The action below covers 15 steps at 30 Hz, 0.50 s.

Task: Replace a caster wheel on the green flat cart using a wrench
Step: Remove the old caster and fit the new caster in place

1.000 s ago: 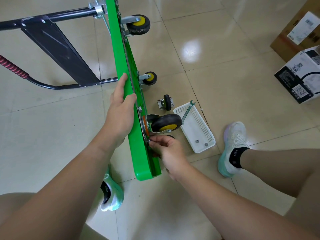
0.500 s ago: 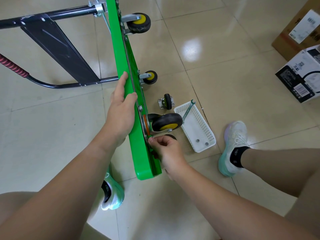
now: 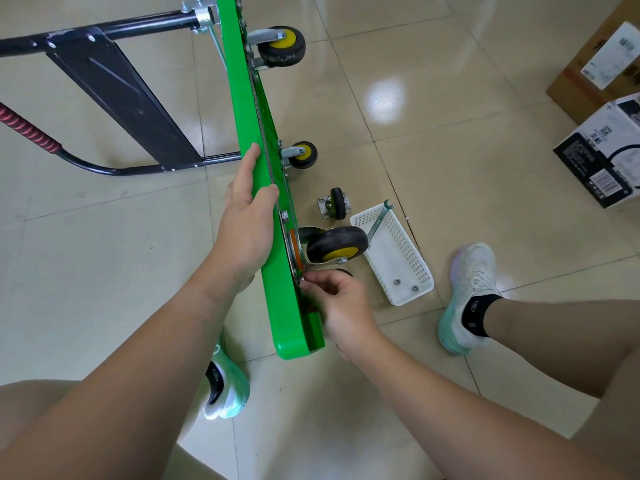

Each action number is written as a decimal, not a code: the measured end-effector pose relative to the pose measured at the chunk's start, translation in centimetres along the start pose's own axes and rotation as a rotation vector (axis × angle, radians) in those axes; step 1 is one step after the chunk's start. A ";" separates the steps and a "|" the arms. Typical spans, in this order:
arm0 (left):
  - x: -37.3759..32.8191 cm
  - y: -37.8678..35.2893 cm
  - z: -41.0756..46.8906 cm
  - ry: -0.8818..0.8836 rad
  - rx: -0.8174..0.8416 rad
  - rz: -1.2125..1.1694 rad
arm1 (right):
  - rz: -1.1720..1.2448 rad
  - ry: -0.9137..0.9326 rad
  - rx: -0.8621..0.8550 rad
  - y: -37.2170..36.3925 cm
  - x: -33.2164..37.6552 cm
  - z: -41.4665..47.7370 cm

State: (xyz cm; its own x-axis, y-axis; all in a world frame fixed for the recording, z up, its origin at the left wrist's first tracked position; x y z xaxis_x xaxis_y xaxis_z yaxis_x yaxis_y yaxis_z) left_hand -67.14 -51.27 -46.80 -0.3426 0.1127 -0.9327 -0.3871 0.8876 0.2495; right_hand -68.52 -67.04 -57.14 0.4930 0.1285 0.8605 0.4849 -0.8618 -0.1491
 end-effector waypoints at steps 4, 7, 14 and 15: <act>0.1 0.1 0.0 -0.001 0.001 0.003 | -0.043 -0.002 0.028 0.4 0.2 0.4; 0.0 0.0 0.0 -0.004 -0.004 0.003 | -0.011 -0.049 0.075 0.3 -0.1 0.7; -0.1 0.0 0.0 0.001 -0.010 0.001 | 0.223 -0.056 0.081 -0.3 -0.8 0.2; -0.1 0.0 0.1 0.002 -0.008 0.001 | 0.211 -0.057 0.069 -0.3 -0.9 0.1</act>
State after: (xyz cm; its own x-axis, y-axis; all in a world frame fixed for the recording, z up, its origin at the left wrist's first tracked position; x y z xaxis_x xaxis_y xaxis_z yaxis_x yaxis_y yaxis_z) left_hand -67.05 -51.24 -46.74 -0.3446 0.1124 -0.9320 -0.3938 0.8839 0.2522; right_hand -69.02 -66.83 -57.88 0.6279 -0.0217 0.7780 0.4140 -0.8372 -0.3575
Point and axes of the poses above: each hand's wrist, its own z-axis towards the middle knuckle, its own y-axis out of the back of the hand, x = y × z, the point moved 3 cm from there along z, towards the middle knuckle, and after that the axes turned 8 degrees about x, right-handed, at the moved point
